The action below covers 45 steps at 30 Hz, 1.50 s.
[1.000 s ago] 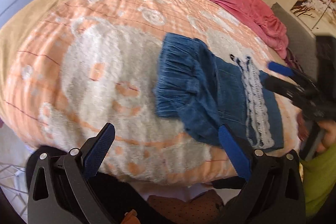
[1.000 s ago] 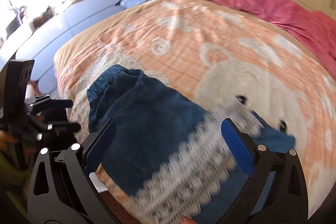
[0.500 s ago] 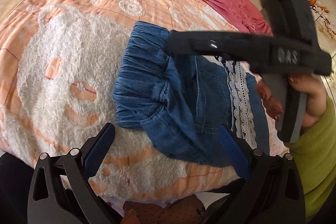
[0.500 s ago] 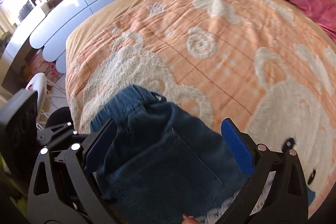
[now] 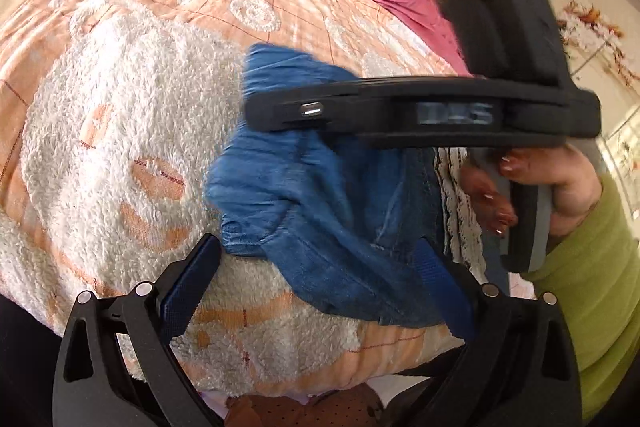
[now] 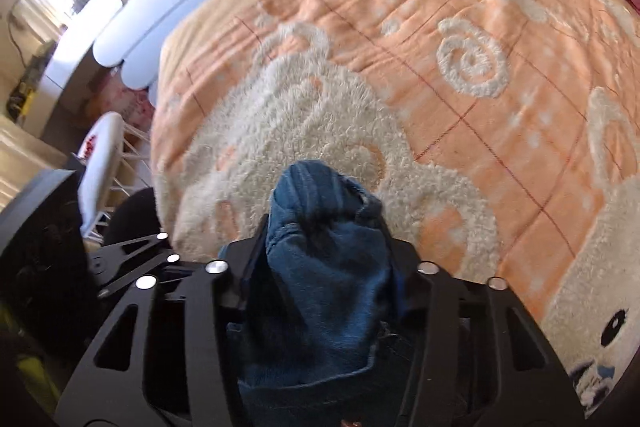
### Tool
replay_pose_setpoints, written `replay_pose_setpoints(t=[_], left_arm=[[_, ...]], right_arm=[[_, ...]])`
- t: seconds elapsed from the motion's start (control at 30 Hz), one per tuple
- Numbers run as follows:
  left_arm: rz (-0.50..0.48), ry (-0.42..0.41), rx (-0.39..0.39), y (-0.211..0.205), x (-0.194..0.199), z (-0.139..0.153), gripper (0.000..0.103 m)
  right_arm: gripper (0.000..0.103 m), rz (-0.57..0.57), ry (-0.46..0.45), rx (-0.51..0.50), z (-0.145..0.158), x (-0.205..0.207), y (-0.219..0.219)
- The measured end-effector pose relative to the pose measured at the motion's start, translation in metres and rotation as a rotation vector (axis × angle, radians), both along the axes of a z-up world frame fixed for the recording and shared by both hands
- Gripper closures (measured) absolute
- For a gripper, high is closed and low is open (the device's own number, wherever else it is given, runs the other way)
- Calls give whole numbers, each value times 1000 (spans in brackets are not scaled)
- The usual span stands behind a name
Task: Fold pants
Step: 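Grasp the elastic waistband edge with the right tool and lift it, then fold the waistband over onto the pants and open the right tool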
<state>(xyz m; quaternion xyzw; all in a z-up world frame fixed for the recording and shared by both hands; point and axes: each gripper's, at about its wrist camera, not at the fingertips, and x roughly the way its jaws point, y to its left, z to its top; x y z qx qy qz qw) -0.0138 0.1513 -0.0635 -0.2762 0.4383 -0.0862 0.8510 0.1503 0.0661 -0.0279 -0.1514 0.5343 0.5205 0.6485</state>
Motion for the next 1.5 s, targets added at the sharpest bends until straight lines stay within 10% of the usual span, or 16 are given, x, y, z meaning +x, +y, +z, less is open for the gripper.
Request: replay_pose_setpoints(t=[0.33, 0.43, 0.97, 1.13, 1.5], left_arm=[[4, -31, -161, 11, 9, 2, 7], [-35, -61, -242, 4, 13, 9, 32], [-233, -126, -207, -96, 28, 60, 18], [-330, -156, -219, -133, 28, 57, 16], [-503, -79, -180, -186, 31, 29, 16]], right_arm=[[72, -42, 92, 233, 53, 10, -55], [72, -50, 80, 256, 62, 10, -66], [63, -256, 15, 354, 83, 28, -194], [45, -423, 9, 443, 79, 23, -258], [41, -540, -113, 206, 46, -14, -288]])
